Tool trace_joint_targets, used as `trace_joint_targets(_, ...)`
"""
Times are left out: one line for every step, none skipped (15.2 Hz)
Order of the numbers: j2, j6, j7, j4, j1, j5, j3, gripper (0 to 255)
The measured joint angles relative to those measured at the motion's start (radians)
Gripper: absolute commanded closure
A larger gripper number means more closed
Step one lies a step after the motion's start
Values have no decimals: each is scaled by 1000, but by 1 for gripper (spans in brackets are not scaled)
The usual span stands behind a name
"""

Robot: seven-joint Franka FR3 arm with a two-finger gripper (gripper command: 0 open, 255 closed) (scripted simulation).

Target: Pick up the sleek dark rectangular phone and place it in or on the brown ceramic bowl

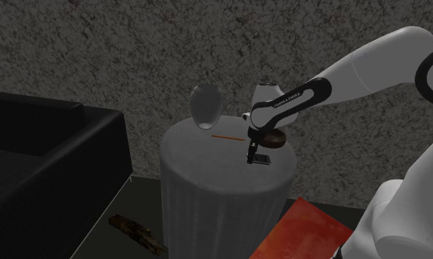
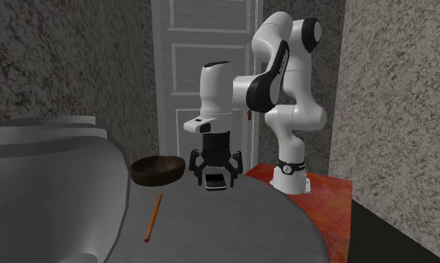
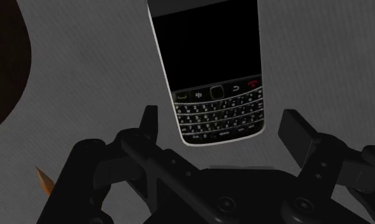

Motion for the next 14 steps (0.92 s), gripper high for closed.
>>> trace_joint_targets(2, 4, -1, -1, 0, 1, 0, 0)
trace_joint_targets(3, 5, -1, -2, 0, 1, 0, 0)
trace_joint_targets(4, 6, -2, -2, 0, 1, 0, 0)
trace_joint_targets(4, 7, -2, -2, 0, 1, -1, 0)
trace_joint_targets(4, 7, -2, -2, 0, 1, -1, 0)
trace_joint_targets(4, 7, -2, -2, 0, 1, -1, 0)
trace_joint_targets(4, 7, -2, -2, 0, 1, -1, 255)
trace_joint_targets(4, 7, -2, -2, 0, 1, -1, 255)
trace_joint_targets(4, 7, -2, -2, 0, 1, -1, 255)
trace_joint_targets(4, 7, -2, -2, 0, 1, -1, 255)
trace_joint_targets(4, 7, -2, -2, 0, 1, -1, 255)
trace_joint_targets(4, 7, -2, -2, 0, 1, -1, 255)
trace_joint_targets(4, 7, -2, -2, 0, 1, -1, 255)
trace_joint_targets(4, 7, -2, -2, 0, 1, -1, 255)
